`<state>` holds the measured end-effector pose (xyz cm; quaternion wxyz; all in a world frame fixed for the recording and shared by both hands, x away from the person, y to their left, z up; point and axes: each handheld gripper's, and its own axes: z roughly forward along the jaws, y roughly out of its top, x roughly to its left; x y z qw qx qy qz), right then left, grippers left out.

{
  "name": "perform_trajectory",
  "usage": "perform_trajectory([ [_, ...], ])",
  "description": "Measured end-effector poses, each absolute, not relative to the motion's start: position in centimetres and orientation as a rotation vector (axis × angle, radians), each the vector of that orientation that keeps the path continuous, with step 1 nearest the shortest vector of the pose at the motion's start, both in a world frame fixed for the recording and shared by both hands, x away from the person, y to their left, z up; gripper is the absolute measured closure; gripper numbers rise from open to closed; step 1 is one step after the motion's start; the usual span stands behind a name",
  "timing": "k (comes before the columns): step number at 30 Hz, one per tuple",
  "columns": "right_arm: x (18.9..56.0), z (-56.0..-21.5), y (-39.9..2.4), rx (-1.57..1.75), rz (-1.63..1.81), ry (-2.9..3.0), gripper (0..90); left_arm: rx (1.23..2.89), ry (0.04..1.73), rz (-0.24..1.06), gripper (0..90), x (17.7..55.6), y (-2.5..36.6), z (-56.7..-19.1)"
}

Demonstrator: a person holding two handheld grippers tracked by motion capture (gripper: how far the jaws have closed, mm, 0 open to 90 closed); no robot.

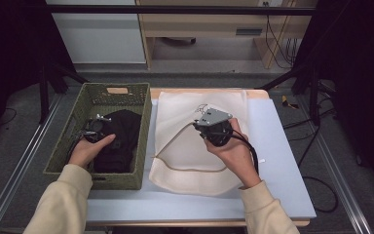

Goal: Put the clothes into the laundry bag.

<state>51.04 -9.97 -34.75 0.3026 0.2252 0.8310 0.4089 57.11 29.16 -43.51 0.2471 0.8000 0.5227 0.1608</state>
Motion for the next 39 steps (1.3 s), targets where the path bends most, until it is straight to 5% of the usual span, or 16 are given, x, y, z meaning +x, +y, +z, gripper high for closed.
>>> perform_trajectory([
  [39, 50.90, -34.77, -9.70, 0.585, 1.081, 2.220, 87.0, 2.247, 1.403, 0.470, 0.0, 57.18, 28.33, -43.86],
])
